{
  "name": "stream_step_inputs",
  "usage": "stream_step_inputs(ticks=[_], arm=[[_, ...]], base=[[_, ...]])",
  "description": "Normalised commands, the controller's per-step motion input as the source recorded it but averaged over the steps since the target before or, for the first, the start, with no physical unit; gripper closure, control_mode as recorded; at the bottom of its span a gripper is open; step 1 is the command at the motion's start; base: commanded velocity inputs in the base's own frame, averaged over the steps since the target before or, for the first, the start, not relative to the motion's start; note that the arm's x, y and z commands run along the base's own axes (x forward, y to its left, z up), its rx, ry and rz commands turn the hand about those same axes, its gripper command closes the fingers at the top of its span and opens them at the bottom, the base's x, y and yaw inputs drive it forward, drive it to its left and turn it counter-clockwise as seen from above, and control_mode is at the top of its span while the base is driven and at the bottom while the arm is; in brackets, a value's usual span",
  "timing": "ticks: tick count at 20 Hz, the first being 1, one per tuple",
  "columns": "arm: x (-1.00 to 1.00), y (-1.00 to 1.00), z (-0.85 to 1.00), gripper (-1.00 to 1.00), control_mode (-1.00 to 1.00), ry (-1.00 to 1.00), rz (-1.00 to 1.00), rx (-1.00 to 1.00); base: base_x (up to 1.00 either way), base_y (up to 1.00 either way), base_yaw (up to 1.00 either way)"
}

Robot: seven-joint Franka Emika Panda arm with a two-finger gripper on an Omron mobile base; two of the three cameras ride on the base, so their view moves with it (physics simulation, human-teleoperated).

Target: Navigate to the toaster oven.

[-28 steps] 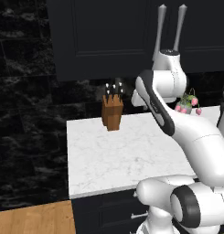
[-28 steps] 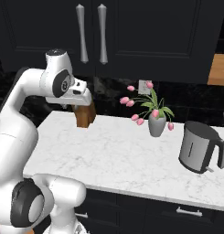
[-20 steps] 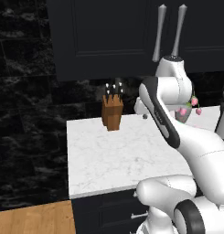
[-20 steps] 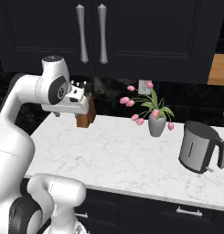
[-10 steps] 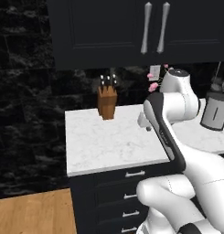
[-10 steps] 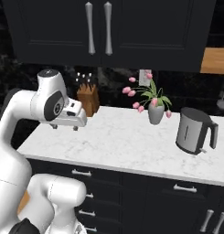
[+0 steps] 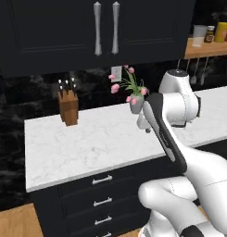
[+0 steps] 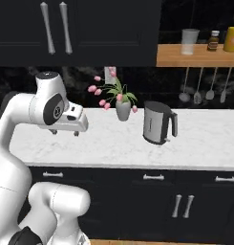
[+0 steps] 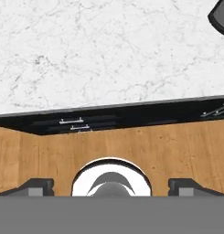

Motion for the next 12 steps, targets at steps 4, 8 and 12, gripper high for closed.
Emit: stream_step_inputs(ticks=[4,8,12], arm=[[0.00,0.00,0.00,-1.00,1.00,0.00,0.00,0.00],[0.00,0.00,0.00,-1.00,1.00,0.00,0.00,0.00],[0.00,0.00,0.00,-1.00,1.00,0.00,0.00,0.00]], base=[[0.00,-0.63,-0.47],[0.00,-0.64,-0.50],[0.00,-0.59,-0.52]])
